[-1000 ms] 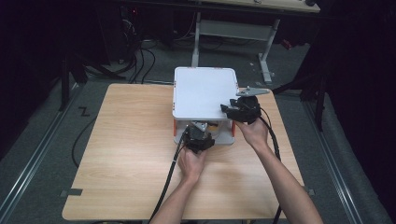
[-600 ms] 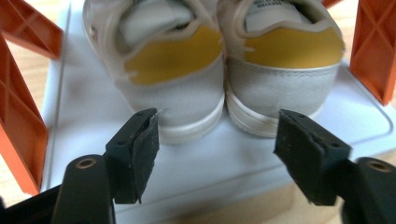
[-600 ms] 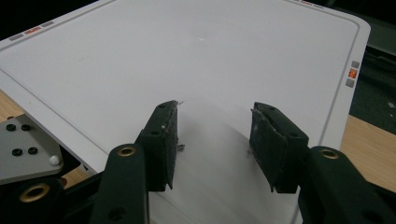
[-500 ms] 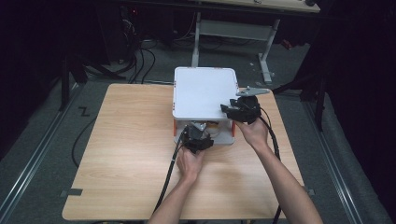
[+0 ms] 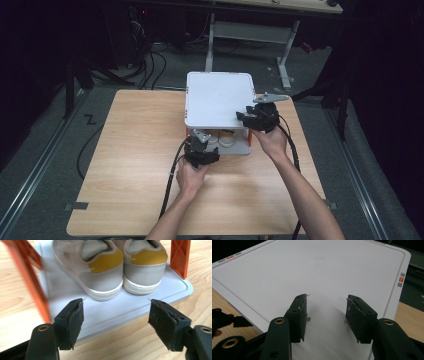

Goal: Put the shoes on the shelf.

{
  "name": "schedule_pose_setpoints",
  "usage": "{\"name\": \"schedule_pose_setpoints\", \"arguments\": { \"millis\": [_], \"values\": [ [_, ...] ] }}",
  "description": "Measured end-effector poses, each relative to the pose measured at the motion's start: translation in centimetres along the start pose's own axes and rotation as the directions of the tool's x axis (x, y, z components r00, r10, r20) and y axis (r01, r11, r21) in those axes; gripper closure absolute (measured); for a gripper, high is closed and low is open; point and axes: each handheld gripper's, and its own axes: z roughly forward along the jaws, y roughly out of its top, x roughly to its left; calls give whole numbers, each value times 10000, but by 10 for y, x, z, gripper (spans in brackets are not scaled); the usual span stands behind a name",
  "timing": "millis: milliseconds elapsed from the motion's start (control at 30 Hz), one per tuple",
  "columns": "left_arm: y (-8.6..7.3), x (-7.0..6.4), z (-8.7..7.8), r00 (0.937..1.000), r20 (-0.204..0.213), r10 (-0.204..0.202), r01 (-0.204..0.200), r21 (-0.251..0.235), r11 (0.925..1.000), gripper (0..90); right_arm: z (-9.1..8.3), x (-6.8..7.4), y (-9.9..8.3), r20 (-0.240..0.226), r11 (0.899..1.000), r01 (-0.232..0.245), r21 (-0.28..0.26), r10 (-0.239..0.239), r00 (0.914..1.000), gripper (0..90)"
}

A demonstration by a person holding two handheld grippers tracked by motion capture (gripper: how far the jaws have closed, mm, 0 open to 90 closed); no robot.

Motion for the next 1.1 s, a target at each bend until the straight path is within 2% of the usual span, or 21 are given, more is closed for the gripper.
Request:
{"name": "schedule_pose_setpoints", "arguments": {
  "millis": [233,367,467,600,833,900,1000,1100],
  "values": [
    [-2,24,-31,9995,239,-222,230,-368,9991,292,0,1,-1,32,9998,-125,-146,126,9999,495],
    [-4,37,-44,9989,327,-337,353,-508,9981,293,-3,0,-1,-184,9991,-396,-151,393,9991,492],
    [-5,47,-51,9960,696,-568,604,-505,9969,292,-7,-2,-2,-191,9994,-338,-96,336,9993,488],
    [-7,56,-62,9927,825,-878,940,-750,9927,286,-19,-4,-3,-190,9986,-377,-358,370,9991,489],
    [-8,67,-79,9922,808,-944,1027,-1052,9891,281,-35,-12,-14,-154,9971,-639,-407,633,9979,489],
    [-9,70,-83,9914,901,-947,1048,-1149,9878,282,-40,-12,-17,-187,9959,-675,-595,665,9976,489],
    [-10,73,-90,9943,704,-807,896,-1347,9868,305,-50,-12,-23,-249,9938,-732,-835,714,9971,479],
    [-12,78,-95,9939,756,-807,902,-1320,9871,309,-60,-12,-31,-309,9914,-782,-1053,753,9967,471]
  ]
}}
